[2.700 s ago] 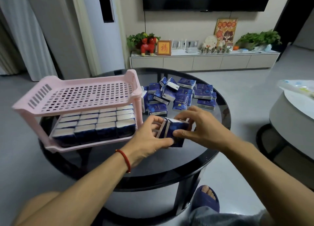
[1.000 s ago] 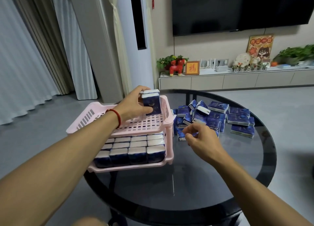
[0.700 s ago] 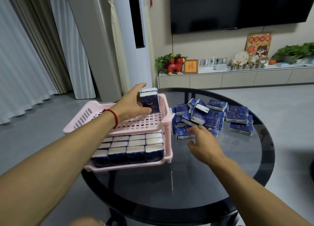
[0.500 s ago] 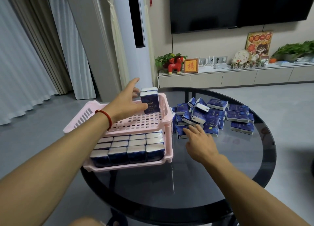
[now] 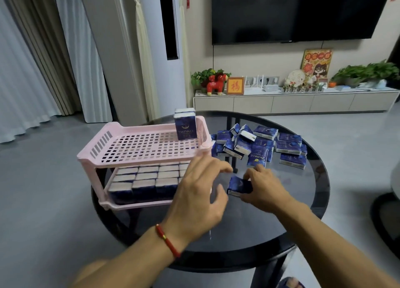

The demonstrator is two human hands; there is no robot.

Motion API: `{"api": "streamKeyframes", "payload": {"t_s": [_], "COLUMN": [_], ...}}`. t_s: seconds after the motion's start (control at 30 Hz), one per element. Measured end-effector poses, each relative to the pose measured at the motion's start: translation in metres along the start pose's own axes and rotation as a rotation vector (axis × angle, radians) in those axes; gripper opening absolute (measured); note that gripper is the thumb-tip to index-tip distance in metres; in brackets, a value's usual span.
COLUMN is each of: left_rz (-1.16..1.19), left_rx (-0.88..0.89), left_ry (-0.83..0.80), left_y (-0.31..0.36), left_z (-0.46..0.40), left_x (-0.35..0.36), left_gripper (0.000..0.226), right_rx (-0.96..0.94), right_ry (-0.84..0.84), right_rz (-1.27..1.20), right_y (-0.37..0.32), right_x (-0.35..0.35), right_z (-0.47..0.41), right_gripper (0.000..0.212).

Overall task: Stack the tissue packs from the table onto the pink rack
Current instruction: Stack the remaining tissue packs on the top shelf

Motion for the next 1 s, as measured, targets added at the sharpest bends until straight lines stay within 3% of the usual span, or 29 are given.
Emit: {"api": "streamKeyframes", "payload": {"t_s": [0.1, 0.17, 0.3, 0.5, 0.6, 0.77, 1.0], "left_rz": [0.100, 0.150, 0.285, 0.396, 0.350, 0.118, -0.099], "left_rx": [-0.175, -0.291, -0.530, -0.650, -0.622, -0.528, -0.406], "left_ry": [-0.062, -0.065, -0.023, 0.201, 0.214, 0.203, 0.091], "left_y": [-0.006, -0.009, -0.010, -0.024, -0.040, -0.076, -0.108], "left_z": [0.006, 0.006, 0.000, -0.021, -0.032, -0.061, -0.088], "left_x": [0.013, 0.015, 0.009, -0.020, -0.039, -0.076, -0.058], "left_gripper": [0.028, 0.027, 0.035, 0.034, 0.029, 0.030, 0.029], "right_rx": [0.172, 0.181, -0.016, -0.282, -0.331, -0.184, -0.005], "right_ry": [0.003, 0.132, 0.400, 0.535, 0.515, 0.592, 0.574], "right_rz": [-0.279, -0.428, -0.684, -0.717, -0.718, -0.772, -0.755], "right_y": [0.006, 0.001, -0.034, -0.079, -0.091, -0.080, -0.058], "right_x": [-0.022, -0.051, -0.107, -0.125, -0.123, -0.119, -0.095], "right_z": [0.017, 0.023, 0.036, 0.046, 0.045, 0.030, 0.010], "right_gripper": [0.040, 0.044, 0.047, 0.049, 0.049, 0.016, 0.024]}}
Point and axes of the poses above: each hand's wrist, its own z-axis away from the middle knuckle, its own x-axis out of the palm, y = z × x, the point moved 7 cm from there along -z, towards the middle knuckle, and after that the axes turned 13 degrees about y, right-handed, at the moved point
